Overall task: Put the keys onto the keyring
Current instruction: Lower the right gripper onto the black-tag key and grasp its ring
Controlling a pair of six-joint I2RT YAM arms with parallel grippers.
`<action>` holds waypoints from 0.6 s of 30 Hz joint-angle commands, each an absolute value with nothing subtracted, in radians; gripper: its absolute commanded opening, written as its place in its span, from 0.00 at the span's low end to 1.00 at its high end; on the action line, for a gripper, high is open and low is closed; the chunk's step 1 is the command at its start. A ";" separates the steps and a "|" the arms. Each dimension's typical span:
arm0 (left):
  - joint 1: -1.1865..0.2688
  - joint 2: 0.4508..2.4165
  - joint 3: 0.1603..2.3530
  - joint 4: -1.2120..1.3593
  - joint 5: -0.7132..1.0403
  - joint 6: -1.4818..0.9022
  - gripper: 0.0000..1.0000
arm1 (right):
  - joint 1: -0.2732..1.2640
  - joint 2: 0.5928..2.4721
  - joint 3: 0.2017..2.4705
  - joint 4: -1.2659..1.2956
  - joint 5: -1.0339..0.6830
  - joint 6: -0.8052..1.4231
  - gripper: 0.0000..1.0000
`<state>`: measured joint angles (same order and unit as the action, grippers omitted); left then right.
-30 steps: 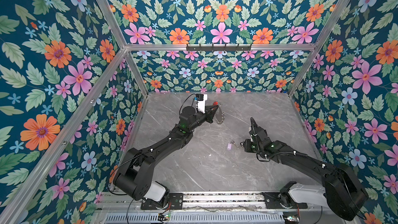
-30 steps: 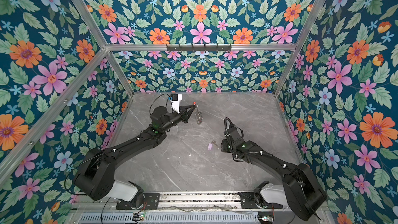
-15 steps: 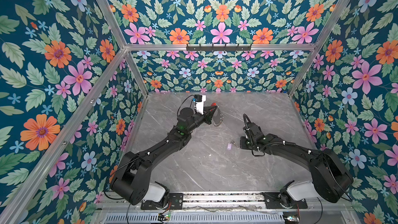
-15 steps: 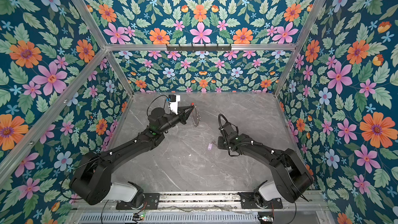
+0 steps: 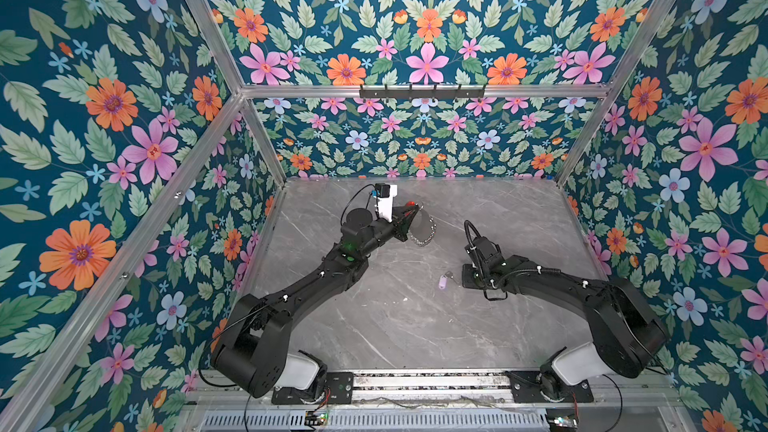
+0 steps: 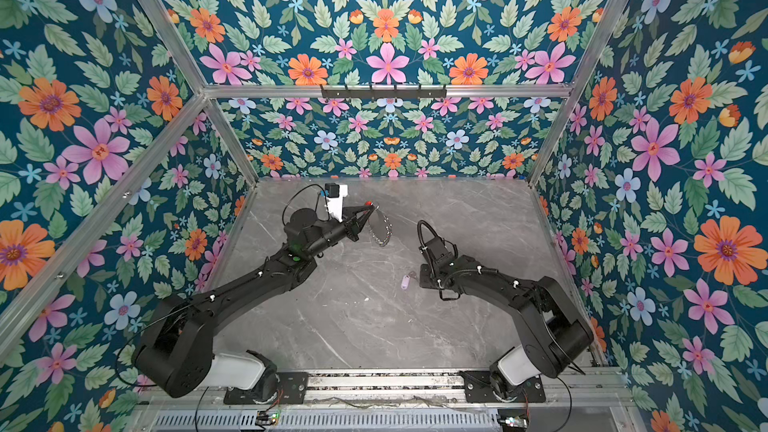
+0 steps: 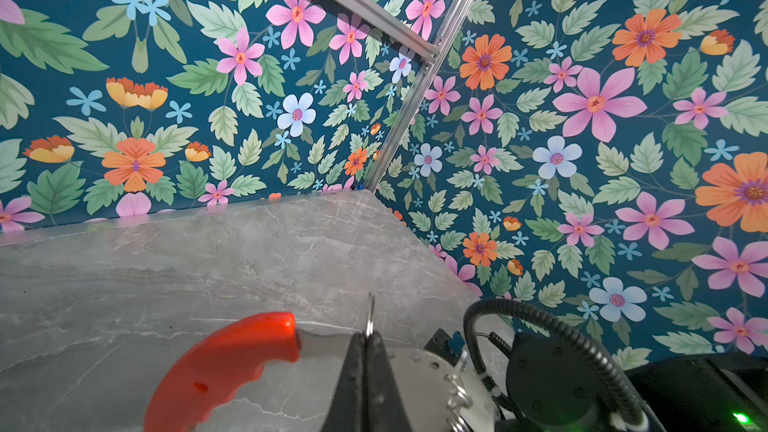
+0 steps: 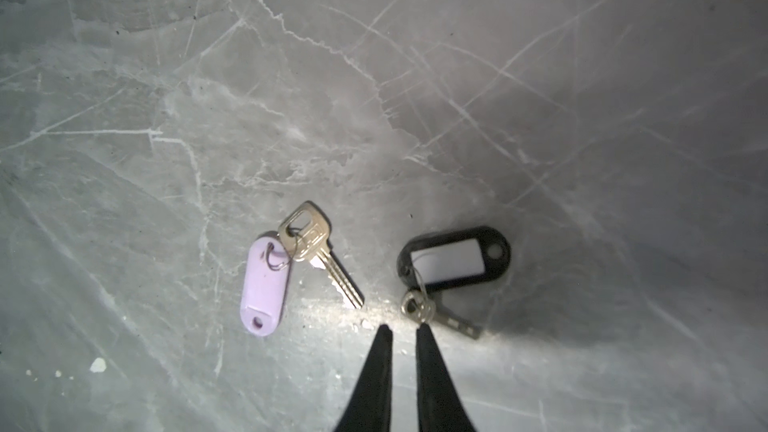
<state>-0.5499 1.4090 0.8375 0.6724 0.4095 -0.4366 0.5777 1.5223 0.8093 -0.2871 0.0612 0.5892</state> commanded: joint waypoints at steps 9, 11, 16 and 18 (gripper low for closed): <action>-0.543 1.410 0.840 0.704 0.420 -0.416 0.00 | 0.577 1.583 0.864 -0.342 0.105 0.555 0.18; -0.543 1.415 0.842 0.709 0.421 -0.417 0.00 | 0.578 1.585 0.867 -0.340 0.104 0.549 0.20; -0.543 1.427 0.851 0.717 0.435 -0.421 0.00 | 0.578 1.583 0.864 -0.341 0.103 0.543 0.23; -0.543 1.432 0.848 0.731 0.442 -0.429 0.00 | 0.578 1.590 0.864 -0.338 0.105 0.538 0.23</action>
